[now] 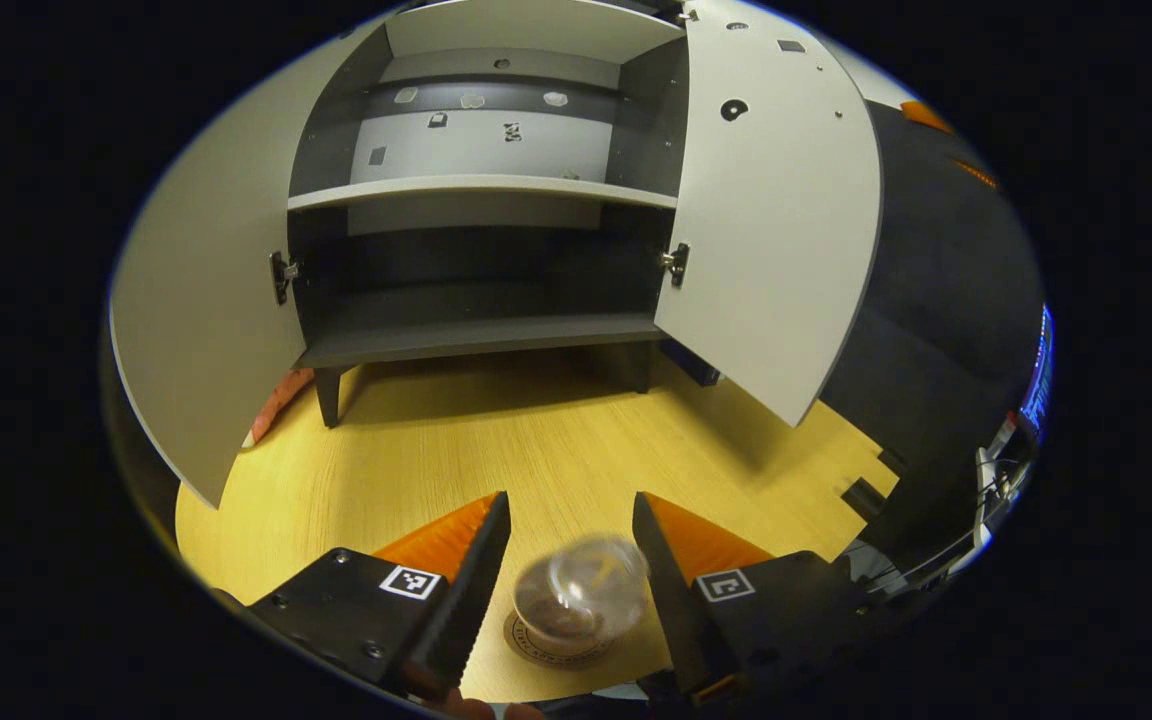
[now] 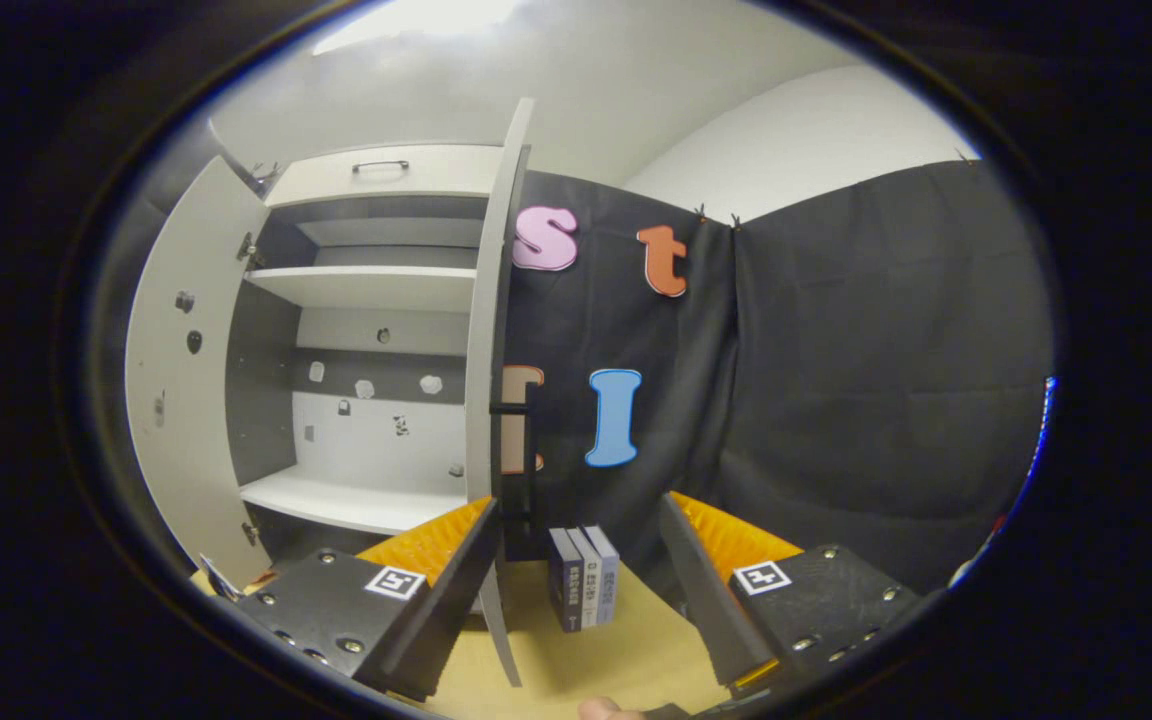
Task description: Grasp the bottle in the cabinet with the left hand and place it on the coaster, then close the right door with the right hand and the left door with the left hand.
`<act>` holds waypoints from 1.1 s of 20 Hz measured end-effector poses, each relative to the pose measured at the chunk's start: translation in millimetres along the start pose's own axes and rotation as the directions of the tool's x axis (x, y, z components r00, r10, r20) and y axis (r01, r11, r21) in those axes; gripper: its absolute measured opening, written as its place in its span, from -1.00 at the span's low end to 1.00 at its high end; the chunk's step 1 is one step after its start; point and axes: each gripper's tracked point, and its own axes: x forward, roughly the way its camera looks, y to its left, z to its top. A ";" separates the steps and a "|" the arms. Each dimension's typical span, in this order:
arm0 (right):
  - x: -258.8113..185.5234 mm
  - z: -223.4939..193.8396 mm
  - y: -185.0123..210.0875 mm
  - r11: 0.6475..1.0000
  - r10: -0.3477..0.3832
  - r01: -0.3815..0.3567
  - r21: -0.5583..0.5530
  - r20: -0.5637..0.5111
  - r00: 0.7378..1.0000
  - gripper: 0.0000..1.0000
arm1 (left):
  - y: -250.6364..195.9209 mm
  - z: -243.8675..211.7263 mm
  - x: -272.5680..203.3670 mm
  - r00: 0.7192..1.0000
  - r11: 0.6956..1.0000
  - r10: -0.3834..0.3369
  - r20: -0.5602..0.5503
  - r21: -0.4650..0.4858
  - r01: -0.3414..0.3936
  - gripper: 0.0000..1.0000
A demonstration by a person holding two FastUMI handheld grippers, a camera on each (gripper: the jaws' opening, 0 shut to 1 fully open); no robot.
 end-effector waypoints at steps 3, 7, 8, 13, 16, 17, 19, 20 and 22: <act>0.8 -3.7 0.6 1.000 0.004 -0.004 0.014 -0.010 1.000 0.92 | -1.3 23.8 -9.8 0.999 1.000 0.004 0.041 0.011 -0.004 0.57; 5.6 -6.6 2.6 0.999 0.009 -0.009 0.035 -0.019 1.000 0.92 | -0.4 71.4 -24.4 0.992 1.000 0.017 0.127 0.024 -0.020 0.55; 6.4 -7.6 1.9 0.999 0.009 -0.008 0.039 -0.021 1.000 0.92 | 1.2 86.6 -29.1 0.988 0.999 0.024 0.154 0.028 -0.028 0.55; 13.1 -12.9 5.9 0.998 0.020 -0.018 0.060 -0.034 0.999 0.92 | 19.6 175.0 -60.8 0.942 0.993 0.102 0.318 0.019 -0.114 0.55; 18.8 -12.6 7.1 0.998 0.023 -0.021 0.061 -0.032 0.999 0.92 | 38.2 221.1 -84.6 0.902 0.980 0.187 0.390 -0.006 -0.200 0.78; 22.3 -11.7 7.3 0.998 0.021 -0.019 0.058 -0.030 0.999 0.92 | 43.7 235.1 -92.9 0.886 0.974 0.212 0.413 -0.019 -0.224 0.82; 26.1 -9.8 4.0 0.998 0.013 -0.011 0.054 -0.022 1.000 0.93 | 53.7 258.6 -111.1 0.855 0.962 0.256 0.452 -0.034 -0.270 0.84; 30.1 -9.4 2.7 0.999 0.008 -0.007 0.054 -0.019 1.000 0.93 | 58.2 269.1 -121.6 0.838 0.955 0.278 0.470 -0.038 -0.295 0.83; 35.9 -9.2 1.6 0.998 0.009 -0.008 0.055 -0.016 1.000 0.92 | 62.7 283.8 -140.6 0.811 0.943 0.309 0.496 -0.049 -0.329 0.87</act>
